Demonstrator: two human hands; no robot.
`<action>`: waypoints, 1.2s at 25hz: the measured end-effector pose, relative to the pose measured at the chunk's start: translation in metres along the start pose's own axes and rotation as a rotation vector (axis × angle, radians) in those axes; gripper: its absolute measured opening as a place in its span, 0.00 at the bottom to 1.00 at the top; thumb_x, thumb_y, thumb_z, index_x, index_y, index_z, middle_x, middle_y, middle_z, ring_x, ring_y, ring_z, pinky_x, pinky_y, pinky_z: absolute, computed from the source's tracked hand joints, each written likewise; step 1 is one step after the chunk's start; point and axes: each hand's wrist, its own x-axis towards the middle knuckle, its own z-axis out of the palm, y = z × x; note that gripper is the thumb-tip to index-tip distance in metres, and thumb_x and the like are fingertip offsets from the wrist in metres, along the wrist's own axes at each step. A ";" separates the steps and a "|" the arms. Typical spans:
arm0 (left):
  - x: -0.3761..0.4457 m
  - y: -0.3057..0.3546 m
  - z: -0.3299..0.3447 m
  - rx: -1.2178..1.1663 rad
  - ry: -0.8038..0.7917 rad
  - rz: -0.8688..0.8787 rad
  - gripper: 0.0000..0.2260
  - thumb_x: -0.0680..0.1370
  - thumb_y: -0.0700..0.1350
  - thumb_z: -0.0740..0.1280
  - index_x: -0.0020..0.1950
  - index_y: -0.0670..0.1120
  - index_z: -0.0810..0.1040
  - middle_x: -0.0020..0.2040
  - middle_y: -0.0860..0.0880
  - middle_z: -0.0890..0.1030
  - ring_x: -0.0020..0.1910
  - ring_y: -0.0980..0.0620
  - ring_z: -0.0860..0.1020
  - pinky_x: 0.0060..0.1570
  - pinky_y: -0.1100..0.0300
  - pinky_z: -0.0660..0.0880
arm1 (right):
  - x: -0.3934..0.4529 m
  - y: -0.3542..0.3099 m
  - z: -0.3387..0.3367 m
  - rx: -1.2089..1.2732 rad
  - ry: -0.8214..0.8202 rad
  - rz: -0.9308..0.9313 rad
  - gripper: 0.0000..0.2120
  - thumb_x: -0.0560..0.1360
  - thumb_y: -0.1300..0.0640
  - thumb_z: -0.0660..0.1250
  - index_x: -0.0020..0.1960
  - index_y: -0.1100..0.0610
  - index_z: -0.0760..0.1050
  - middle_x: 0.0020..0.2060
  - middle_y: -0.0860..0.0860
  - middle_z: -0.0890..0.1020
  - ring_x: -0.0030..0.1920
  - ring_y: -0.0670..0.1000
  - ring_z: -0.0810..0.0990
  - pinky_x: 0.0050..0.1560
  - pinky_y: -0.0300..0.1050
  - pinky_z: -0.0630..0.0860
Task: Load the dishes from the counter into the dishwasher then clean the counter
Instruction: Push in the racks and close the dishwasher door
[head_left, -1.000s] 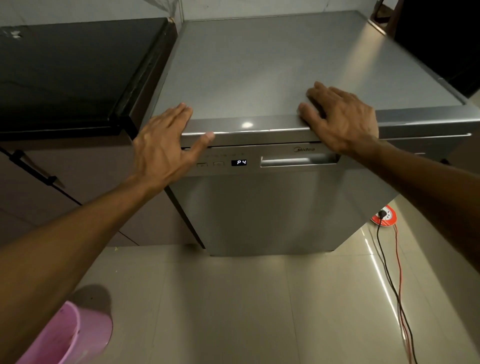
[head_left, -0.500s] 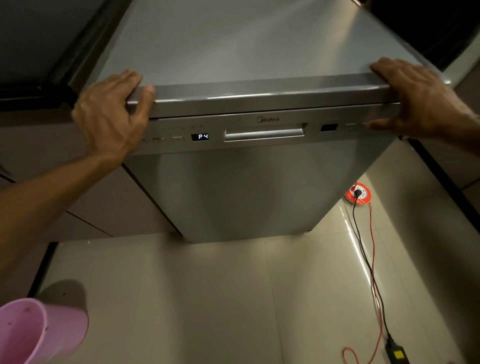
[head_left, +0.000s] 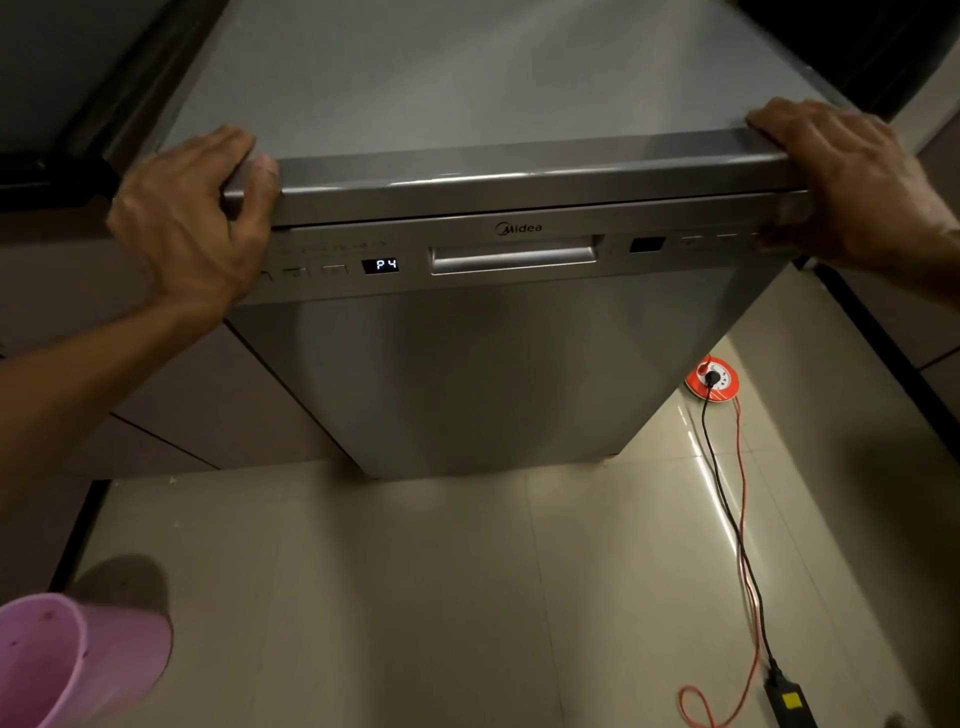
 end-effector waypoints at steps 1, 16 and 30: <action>0.000 0.000 0.000 -0.002 0.004 0.005 0.21 0.83 0.55 0.56 0.58 0.41 0.80 0.54 0.39 0.83 0.54 0.42 0.80 0.56 0.54 0.72 | 0.000 0.001 -0.001 0.006 -0.003 -0.004 0.52 0.62 0.64 0.80 0.77 0.53 0.55 0.73 0.59 0.64 0.74 0.63 0.60 0.73 0.68 0.54; 0.002 -0.002 -0.001 0.007 -0.030 -0.018 0.23 0.83 0.57 0.54 0.62 0.43 0.80 0.59 0.44 0.82 0.58 0.46 0.80 0.60 0.56 0.71 | 0.007 0.011 0.005 -0.007 -0.047 0.042 0.50 0.62 0.53 0.81 0.76 0.52 0.55 0.68 0.61 0.68 0.69 0.65 0.66 0.70 0.70 0.59; 0.054 0.003 -0.011 0.198 -0.715 -0.056 0.31 0.80 0.66 0.45 0.69 0.43 0.64 0.69 0.39 0.68 0.65 0.40 0.69 0.60 0.43 0.66 | 0.085 -0.102 0.003 0.052 -0.118 0.162 0.33 0.79 0.33 0.41 0.61 0.59 0.66 0.55 0.61 0.73 0.51 0.59 0.71 0.61 0.62 0.68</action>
